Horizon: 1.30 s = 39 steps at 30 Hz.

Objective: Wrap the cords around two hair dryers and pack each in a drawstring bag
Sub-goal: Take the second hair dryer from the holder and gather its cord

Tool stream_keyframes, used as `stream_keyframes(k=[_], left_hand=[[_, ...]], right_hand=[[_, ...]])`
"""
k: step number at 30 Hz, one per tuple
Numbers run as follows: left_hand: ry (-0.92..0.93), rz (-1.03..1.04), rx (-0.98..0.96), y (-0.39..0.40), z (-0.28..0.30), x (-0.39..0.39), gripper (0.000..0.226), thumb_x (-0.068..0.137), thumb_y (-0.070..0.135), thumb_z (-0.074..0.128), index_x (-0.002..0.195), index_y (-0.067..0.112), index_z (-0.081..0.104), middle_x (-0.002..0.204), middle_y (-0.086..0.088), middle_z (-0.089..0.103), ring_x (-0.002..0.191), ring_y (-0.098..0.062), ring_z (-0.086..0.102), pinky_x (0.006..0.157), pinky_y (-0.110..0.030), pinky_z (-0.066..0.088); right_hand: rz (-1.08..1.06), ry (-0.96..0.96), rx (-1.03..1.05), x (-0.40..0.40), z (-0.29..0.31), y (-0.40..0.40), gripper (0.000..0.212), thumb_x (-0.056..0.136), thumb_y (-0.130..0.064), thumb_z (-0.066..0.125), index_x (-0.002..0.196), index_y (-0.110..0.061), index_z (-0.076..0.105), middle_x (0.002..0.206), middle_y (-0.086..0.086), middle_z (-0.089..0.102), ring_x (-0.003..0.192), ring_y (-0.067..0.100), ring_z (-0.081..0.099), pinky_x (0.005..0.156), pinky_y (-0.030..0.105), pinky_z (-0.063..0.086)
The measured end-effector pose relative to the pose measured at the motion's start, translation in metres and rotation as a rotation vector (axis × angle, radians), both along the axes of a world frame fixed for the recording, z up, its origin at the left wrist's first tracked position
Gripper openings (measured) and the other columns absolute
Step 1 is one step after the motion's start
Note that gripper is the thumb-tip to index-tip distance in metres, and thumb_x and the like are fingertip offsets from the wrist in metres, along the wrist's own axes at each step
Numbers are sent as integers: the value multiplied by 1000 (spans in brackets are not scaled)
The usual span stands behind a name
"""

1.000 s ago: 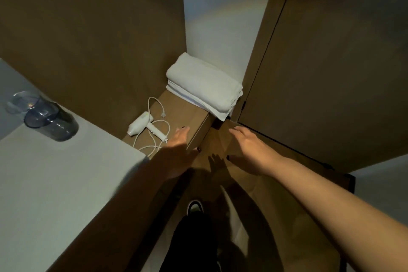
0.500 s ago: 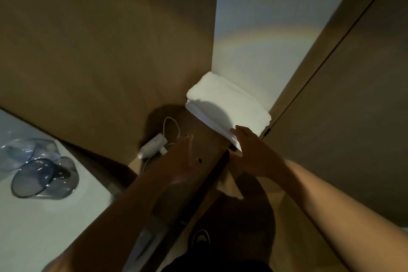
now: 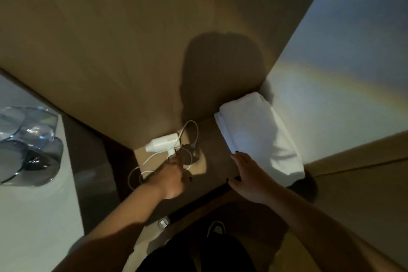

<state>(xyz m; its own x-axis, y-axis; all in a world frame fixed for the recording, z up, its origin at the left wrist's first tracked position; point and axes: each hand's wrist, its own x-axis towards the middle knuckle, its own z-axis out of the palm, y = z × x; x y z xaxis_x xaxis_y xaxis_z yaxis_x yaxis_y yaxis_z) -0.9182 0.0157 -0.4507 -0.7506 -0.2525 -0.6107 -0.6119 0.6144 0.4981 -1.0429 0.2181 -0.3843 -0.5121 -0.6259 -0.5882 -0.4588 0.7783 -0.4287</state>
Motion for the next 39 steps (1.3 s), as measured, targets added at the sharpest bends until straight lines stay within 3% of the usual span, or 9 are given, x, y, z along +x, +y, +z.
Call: stream_keyframes(k=[6, 9, 11, 14, 19, 24, 30, 36, 39], left_hand=[[4, 343, 85, -14, -57, -7, 82, 89, 25, 63, 153, 16, 11, 144, -13, 47, 130, -32, 48, 103, -34, 40], [50, 647, 219, -11, -116, 10, 115, 82, 24, 72, 150, 29, -20, 144, -17, 44, 125, -32, 52, 99, -44, 47], [-29, 753, 235, -8, -143, 18, 103, 86, 14, 69, 153, 10, -10, 144, -21, 42, 124, -33, 50, 100, -44, 45], [-85, 737, 104, -7, -176, 21, 75, 92, 13, 62, 149, -4, 17, 147, -26, 37, 133, -40, 41, 108, -43, 35], [54, 860, 104, -13, -230, 6, 126, 70, 20, 85, 154, 13, -8, 151, -20, 35, 135, -37, 42, 106, -42, 39], [54, 886, -29, -15, -273, -15, 114, 73, 30, 78, 153, 4, 1, 134, -21, 55, 118, -36, 58, 95, -39, 49], [-27, 710, -212, -19, -307, -27, 68, 70, 46, 75, 123, 7, 53, 116, -14, 61, 108, -32, 59, 88, -40, 50], [-39, 757, -28, -20, -290, -42, 82, 83, 25, 74, 144, -1, 27, 144, -21, 38, 133, -35, 39, 109, -41, 32], [19, 771, -22, -24, -256, -46, 68, 84, 31, 70, 139, 4, 40, 132, -17, 52, 121, -34, 51, 101, -43, 43]], right_hand=[[27, -67, 15, -24, -49, -25, 71, 96, -33, 53, 154, -21, 13, 161, 1, 11, 148, 21, 15, 116, 38, 27], [-146, -124, -21, -23, -89, -44, 65, 92, -34, 58, 149, -22, 30, 146, 5, 37, 124, 24, 47, 93, 38, 43], [-229, -141, -49, -15, -115, -58, 58, 90, -31, 59, 143, -23, 38, 130, 5, 48, 108, 21, 52, 81, 33, 42], [-108, -18, -43, -3, -150, -76, 66, 92, -28, 59, 149, -17, 27, 153, 8, 26, 140, 25, 29, 105, 34, 36], [-6, 121, -70, 0, -199, -90, 78, 91, -26, 60, 153, -22, 13, 162, 8, -7, 149, 31, 0, 115, 39, 25], [-39, 116, -59, -7, -239, -90, 78, 90, -20, 55, 153, -29, 9, 161, 4, -17, 149, 31, -2, 114, 42, 33], [-124, 96, -69, 3, -264, -86, 83, 92, -18, 55, 153, -28, -1, 158, 0, -26, 149, 27, -7, 113, 35, 29], [-102, 50, -26, 9, -252, -78, 83, 93, -27, 56, 154, -21, 1, 158, 6, -24, 149, 27, -3, 118, 35, 25], [-112, 30, -45, 14, -225, -73, 85, 94, -28, 56, 154, -20, -3, 159, 7, -22, 149, 27, -8, 118, 36, 19]])
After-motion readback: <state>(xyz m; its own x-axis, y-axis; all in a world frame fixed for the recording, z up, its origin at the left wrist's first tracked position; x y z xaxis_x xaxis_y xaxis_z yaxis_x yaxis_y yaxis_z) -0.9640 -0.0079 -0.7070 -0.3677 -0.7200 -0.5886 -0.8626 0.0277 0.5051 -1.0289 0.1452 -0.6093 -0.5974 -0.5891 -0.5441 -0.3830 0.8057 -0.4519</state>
